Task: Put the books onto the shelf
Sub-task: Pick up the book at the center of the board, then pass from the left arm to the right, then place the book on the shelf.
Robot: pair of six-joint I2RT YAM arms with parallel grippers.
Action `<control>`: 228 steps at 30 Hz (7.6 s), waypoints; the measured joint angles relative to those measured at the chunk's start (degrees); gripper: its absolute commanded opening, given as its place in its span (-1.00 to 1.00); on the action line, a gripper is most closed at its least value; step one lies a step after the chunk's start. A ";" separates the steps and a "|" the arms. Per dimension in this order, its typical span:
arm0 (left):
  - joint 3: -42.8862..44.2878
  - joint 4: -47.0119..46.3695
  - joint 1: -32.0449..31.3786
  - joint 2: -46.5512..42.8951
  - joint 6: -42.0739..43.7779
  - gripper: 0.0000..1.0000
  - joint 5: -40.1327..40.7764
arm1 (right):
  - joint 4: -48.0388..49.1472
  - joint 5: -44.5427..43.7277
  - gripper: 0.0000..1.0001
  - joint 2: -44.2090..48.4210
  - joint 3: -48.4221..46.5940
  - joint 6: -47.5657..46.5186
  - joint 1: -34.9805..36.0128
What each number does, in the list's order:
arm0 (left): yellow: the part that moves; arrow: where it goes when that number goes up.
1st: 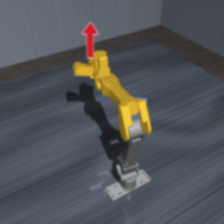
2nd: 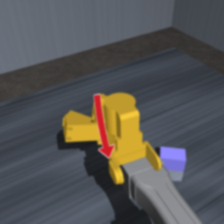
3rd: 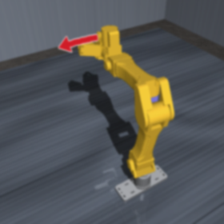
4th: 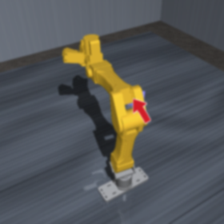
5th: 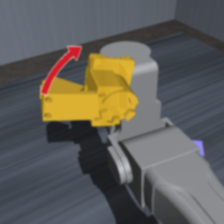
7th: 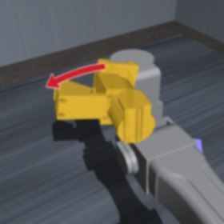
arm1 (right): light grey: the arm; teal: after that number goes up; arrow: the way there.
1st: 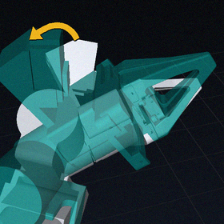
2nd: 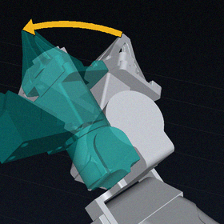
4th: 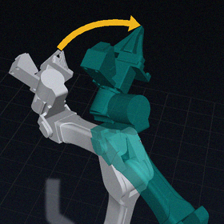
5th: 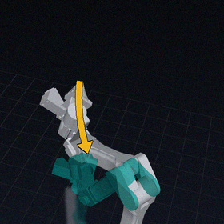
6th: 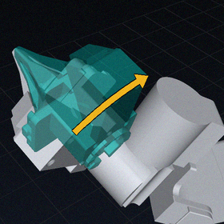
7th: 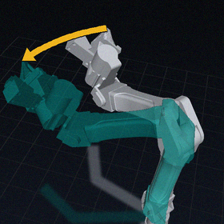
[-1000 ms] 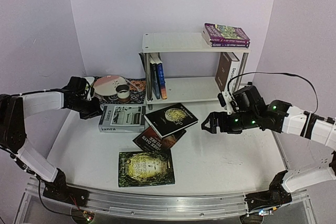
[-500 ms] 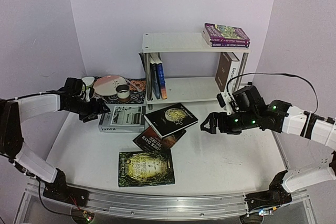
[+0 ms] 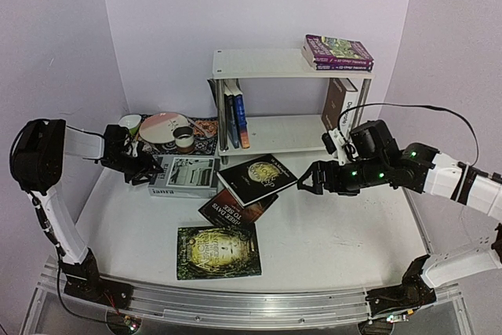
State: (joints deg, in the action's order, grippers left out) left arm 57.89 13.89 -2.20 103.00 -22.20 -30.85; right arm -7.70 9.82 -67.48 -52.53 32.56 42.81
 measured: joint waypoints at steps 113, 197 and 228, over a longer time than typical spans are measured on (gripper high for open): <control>2.29 19.63 -3.85 -49.00 -8.68 -0.66 -0.44 | 37.79 -33.73 -0.66 -6.40 5.20 -40.94 0.31; 1.86 20.70 -3.85 -47.32 -7.74 -0.65 -2.08 | 65.31 -21.27 -0.48 -42.03 -8.66 -27.78 -22.91; 1.40 21.33 -3.85 -46.99 -7.61 -0.63 -2.69 | 61.48 -27.02 0.31 -43.04 -11.37 -26.40 -23.54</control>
State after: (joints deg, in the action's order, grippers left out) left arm 59.29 35.22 -6.04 56.01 -29.80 -33.54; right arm 53.78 -17.19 -110.52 -63.90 6.15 19.27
